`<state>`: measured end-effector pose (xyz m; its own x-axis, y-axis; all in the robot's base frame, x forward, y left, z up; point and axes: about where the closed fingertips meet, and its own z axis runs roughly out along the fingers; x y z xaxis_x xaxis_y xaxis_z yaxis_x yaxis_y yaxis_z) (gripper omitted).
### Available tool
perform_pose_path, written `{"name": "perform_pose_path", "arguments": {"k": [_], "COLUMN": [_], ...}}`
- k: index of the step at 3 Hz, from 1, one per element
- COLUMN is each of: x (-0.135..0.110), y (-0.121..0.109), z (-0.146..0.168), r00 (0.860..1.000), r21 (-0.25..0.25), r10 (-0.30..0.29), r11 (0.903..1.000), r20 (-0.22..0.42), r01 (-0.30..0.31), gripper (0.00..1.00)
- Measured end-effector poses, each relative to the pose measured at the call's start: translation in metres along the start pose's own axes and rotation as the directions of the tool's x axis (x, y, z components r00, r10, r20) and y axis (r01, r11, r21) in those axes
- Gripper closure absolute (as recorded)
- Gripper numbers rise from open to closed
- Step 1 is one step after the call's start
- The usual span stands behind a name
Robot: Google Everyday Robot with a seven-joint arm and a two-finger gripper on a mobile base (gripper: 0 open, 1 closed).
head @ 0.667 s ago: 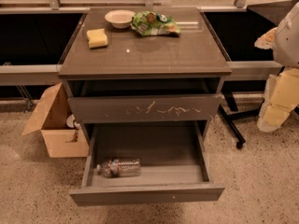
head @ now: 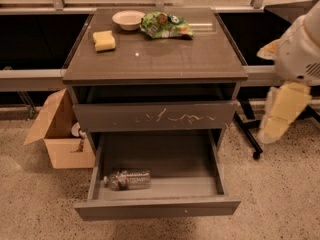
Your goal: Pick water bottle from middle drawer and place on counter
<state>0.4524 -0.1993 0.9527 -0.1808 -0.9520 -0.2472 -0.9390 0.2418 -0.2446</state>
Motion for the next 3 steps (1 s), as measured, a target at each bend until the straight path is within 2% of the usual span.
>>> {"name": "perform_pose_path", "arguments": {"k": [1,2,3], "x": [-0.028,-0.063,-0.063], "y": [0.0,0.006,0.006], "z": [0.062,0.118,0.118], "r00": [0.99,0.95,0.95], "r21": [-0.055,-0.095,-0.095], "r10": [-0.066,-0.139,-0.139], "r11": [0.9958,0.9805,0.9805], "r20": [0.127,0.28,0.28], "r01": [0.073,0.172,0.172], "gripper": [0.0,0.0,0.0]}}
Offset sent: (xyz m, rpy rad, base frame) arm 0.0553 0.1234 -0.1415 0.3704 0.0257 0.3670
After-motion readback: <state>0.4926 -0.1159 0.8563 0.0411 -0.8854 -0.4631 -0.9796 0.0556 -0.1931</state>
